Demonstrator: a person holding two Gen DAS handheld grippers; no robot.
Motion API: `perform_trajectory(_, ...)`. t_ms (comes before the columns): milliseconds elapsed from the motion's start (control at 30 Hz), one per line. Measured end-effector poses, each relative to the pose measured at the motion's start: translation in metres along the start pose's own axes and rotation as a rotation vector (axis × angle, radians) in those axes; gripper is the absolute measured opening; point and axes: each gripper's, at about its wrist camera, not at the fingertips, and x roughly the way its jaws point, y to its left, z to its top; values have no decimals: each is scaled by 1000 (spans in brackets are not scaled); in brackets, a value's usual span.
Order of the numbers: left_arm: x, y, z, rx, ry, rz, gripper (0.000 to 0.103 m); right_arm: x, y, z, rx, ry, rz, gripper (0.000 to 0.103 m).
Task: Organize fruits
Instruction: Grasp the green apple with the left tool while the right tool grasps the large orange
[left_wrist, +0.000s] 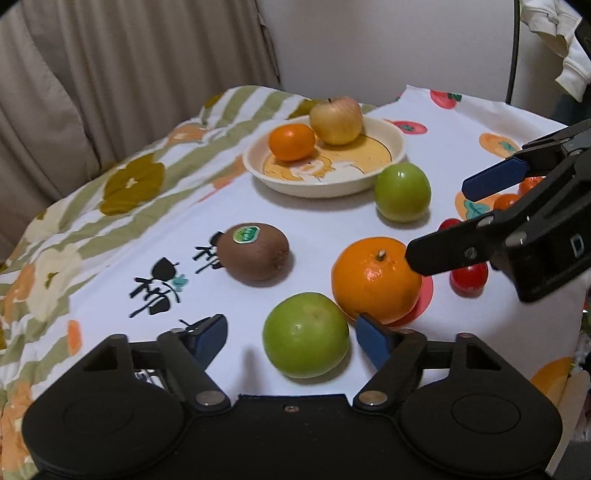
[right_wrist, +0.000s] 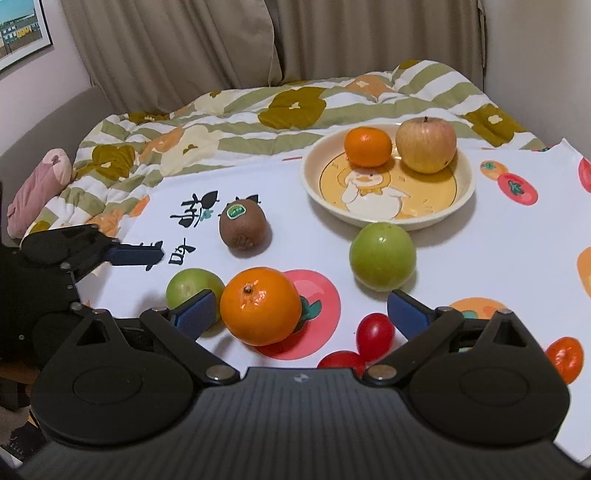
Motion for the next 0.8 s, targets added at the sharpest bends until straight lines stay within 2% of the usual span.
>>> perform_trajectory(67,4,0,-1,7,9,-18,68,3,3,-1,-5,3,5,103)
perform_trajectory(233,5,3,-3,2,6,-63,59,10,11,-1,-26,19,16,103)
perform_trajectory(600,3,-1,-5,3,3,-51,58,20,16,0,-51,46,26,103)
perform_trajectory(800,-5,4,-14,-49,24,-22,57,31,17,-1,-57,83,50,103)
